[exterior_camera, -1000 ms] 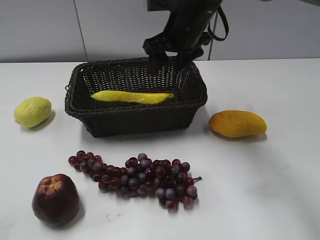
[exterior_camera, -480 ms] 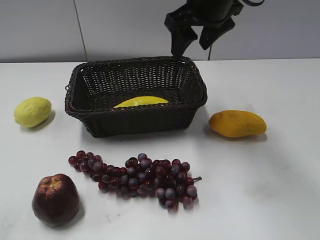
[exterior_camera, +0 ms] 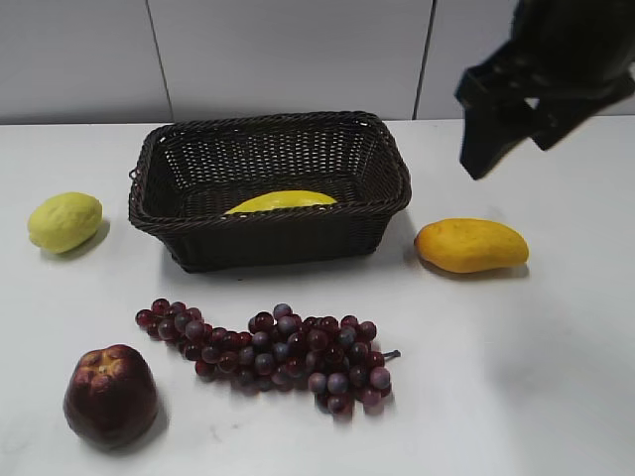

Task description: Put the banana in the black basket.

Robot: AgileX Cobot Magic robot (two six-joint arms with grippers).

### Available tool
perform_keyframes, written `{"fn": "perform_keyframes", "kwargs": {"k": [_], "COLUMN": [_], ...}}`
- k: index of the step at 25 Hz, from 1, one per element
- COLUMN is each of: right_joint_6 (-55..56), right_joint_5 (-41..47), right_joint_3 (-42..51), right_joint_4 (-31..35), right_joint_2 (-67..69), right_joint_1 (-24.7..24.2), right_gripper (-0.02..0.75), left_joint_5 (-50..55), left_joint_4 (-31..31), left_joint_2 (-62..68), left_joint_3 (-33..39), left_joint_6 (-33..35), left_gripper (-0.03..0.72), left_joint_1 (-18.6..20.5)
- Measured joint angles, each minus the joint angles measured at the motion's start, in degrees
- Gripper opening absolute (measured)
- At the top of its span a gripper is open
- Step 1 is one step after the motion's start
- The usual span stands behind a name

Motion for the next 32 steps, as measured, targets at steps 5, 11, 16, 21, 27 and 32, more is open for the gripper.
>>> {"fn": "perform_keyframes", "kwargs": {"k": [5,11,16,21,27,32], "right_joint_6": [2.7,3.3,3.4,3.7,6.8,7.2], "right_joint_5": [-0.7,-1.2,-1.2,-1.6,-2.1,-3.6], "right_joint_3": [13.3,26.5,34.8,40.2,45.6,48.4], "right_joint_4": [-0.1,-0.2,-0.8,-4.5,-8.0,-8.1], "right_joint_2": [-14.0,-29.5,-43.3,-57.2,-67.7,-70.1], "right_joint_1": [0.0,0.0,0.0,0.0,0.0,0.0], "right_gripper": [0.593,0.593,0.593,0.593,0.593,0.593], "left_joint_5": [0.0,0.0,0.0,0.0,0.0,0.0], "left_joint_4": [0.0,0.0,0.0,0.0,0.0,0.0], "left_joint_2": [0.0,0.0,0.0,0.0,0.0,0.0], "left_joint_3": [0.0,0.0,0.0,0.0,0.0,0.0], "left_joint_6": [0.0,0.0,0.0,0.0,0.0,0.0], "left_gripper": [0.202,0.202,0.202,0.202,0.202,0.202], "left_joint_1": [0.0,0.0,0.0,0.0,0.0,0.0]}}
